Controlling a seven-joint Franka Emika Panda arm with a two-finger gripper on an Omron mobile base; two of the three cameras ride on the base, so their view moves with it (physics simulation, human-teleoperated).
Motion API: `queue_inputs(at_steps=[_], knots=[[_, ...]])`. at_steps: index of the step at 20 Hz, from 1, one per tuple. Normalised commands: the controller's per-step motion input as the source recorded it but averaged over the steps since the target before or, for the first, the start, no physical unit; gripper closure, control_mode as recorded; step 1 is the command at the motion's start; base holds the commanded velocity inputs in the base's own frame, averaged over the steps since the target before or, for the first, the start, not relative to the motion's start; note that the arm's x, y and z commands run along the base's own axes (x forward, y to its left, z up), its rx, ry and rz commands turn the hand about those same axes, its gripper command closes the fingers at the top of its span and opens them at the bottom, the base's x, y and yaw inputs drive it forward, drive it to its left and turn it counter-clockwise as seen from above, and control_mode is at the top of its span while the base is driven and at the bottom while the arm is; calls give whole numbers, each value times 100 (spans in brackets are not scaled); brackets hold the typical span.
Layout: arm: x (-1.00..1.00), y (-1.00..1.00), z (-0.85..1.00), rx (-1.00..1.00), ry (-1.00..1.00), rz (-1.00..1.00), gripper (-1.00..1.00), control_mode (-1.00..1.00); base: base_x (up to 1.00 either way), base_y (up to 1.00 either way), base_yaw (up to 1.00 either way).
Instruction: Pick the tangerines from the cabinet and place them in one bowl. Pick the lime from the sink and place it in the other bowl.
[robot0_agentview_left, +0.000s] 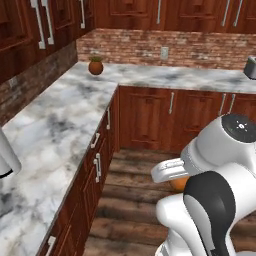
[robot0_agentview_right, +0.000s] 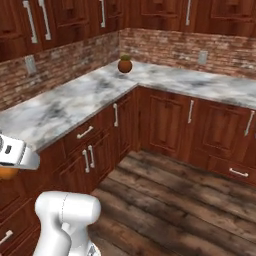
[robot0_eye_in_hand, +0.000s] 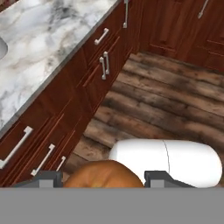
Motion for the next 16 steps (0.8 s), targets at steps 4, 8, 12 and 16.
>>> queue_inputs(at_steps=[4,8,12,16], knots=[[0,0,0,0,0,0,100,100,2,-10,-50],[0,0,0,0,0,0,100,100,2,-10,-50],[0,0,0,0,0,0,100,100,2,-9,-50],[0,0,0,0,0,0,100,100,2,-8,-50]])
